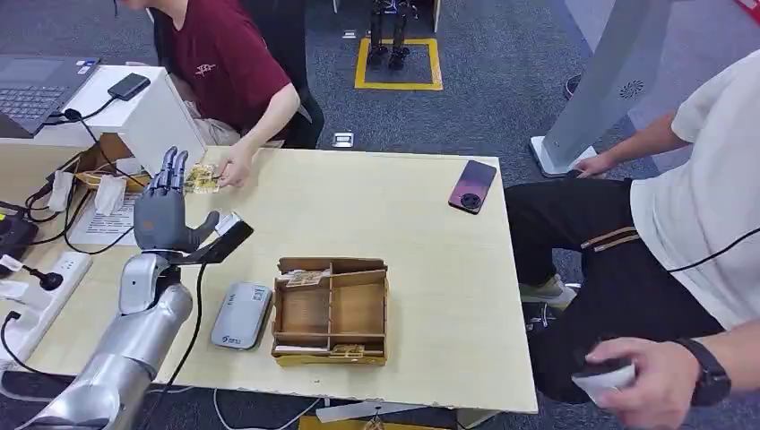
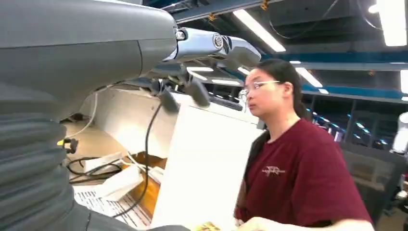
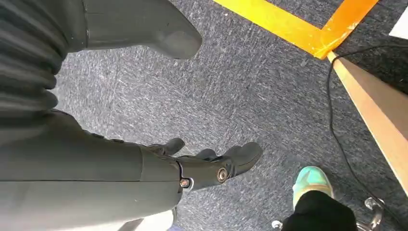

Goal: Pass the card to the sensor for recognition and then transmit it.

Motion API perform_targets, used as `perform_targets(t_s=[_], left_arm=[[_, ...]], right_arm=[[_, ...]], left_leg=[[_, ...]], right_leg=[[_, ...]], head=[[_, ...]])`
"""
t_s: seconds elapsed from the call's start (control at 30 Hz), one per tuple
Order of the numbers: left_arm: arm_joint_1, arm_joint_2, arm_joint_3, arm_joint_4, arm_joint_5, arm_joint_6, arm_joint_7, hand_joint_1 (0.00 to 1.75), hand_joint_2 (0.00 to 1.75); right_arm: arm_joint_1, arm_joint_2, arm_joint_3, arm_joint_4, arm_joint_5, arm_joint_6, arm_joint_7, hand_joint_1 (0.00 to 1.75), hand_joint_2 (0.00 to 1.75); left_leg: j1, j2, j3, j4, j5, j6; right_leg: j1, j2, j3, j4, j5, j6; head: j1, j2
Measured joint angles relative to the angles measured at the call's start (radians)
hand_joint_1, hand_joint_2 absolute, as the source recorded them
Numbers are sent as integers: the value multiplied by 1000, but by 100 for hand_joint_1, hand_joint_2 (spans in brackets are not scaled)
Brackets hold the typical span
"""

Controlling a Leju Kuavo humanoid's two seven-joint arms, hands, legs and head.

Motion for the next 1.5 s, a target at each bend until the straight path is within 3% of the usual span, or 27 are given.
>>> perform_targets(t_s=[0.1, 0.2, 0.37, 0.43, 0.5, 0.57, 0.63, 0.73, 0.9, 1.0, 1.03, 1.13, 1.33, 1.5], left_arm=[[6, 4, 64, -4, -79, 0, 37, 0, 175], [15, 6, 187, -21, -162, 1, 50, 0, 175], [24, 16, 369, -55, -200, 3, 2, 0, 175], [34, 16, 480, -81, -178, 3, -92, 0, 175], [49, 13, 656, -111, -128, 4, -288, 0, 175], [75, 10, 828, -128, -63, 5, -429, 0, 175], [125, 8, 929, -148, 46, 6, -483, 0, 175], [197, 3, 1045, -167, 144, 8, -492, 0, 175], [283, 34, 1316, -110, 190, 8, -493, 0, 175], [338, 63, 1434, -54, 223, 10, -479, 0, 175], [348, 75, 1480, -8, 246, 10, -450, 0, 175], [399, 88, 1571, 108, 279, 12, -263, 0, 175], [453, -5, 1642, 253, 293, 13, -66, 0, 175], [471, -69, 1616, 312, 329, -18, -24, 0, 175]], right_arm=[[0, 0, 0, 0, -3, -5, 0, 0, 175], [1, 0, 0, 0, -7, -13, 5, 0, 175], [4, 0, -3, 0, -19, -18, 4, 0, 175], [4, -3, -6, -2, -29, -19, 3, 0, 175], [9, -6, -19, -2, -46, -20, -3, 0, 175], [20, -7, -30, -2, -55, -26, -4, 0, 175], [33, -10, -39, -2, -56, -31, 2, 0, 175], [46, -15, -57, -2, -60, -34, 17, 0, 175], [57, -18, -85, -2, -65, -34, 29, 0, 175], [63, -18, -99, -2, -65, -35, 41, 0, 175], [62, -18, -102, -2, -64, -35, 50, 0, 175], [60, -18, -110, -2, -66, -35, 69, 0, 175], [56, -18, -149, -1, -84, -11, 59, 0, 175], [63, -19, -133, -4, -152, 27, 62, 0, 175]], left_leg=[[0, 0, 0, 0, 0, 0], [0, 2, 0, 0, 0, 0], [1, 2, -1, -1, 0, 0], [1, 3, -2, -1, 0, 0], [1, 7, 0, -2, -1, -1], [0, 10, 1, -2, -2, -2], [0, 10, 1, -2, -2, -2], [1, 7, -1, -2, -3, -3], [1, 10, 1, -3, -5, -4], [1, 7, -1, -3, -5, -4], [1, 5, -1, -3, -5, -4], [0, 6, 1, -3, -5, -4], [-1, 1, 0, -2, -6, -2], [-1, 2, 1, -2, -6, -2]], right_leg=[[0, 1, 0, 0, 0, 0], [0, 2, -1, 0, 0, 0], [1, 2, -1, 0, 0, 0], [1, 2, -1, 1, 0, 0], [1, 7, -2, 1, 0, 0], [0, 10, -2, 1, 0, -1], [0, 10, -3, 1, -1, -1], [1, 7, -3, 0, -3, -2], [1, 9, -4, 0, -3, -3], [1, 6, -3, 0, -5, -2], [1, 5, -3, 0, -6, -2], [0, 6, -3, 0, -6, -2], [-1, 1, -1, 0, -7, -2], [-1, 1, 0, 0, -6, -1]], head=[[0, 0], [0, 0], [0, 0], [0, 0], [0, 0], [0, 0], [0, 0], [0, 0], [0, 0], [0, 0], [0, 0], [-3, 0], [0, 0], [2, 0]])
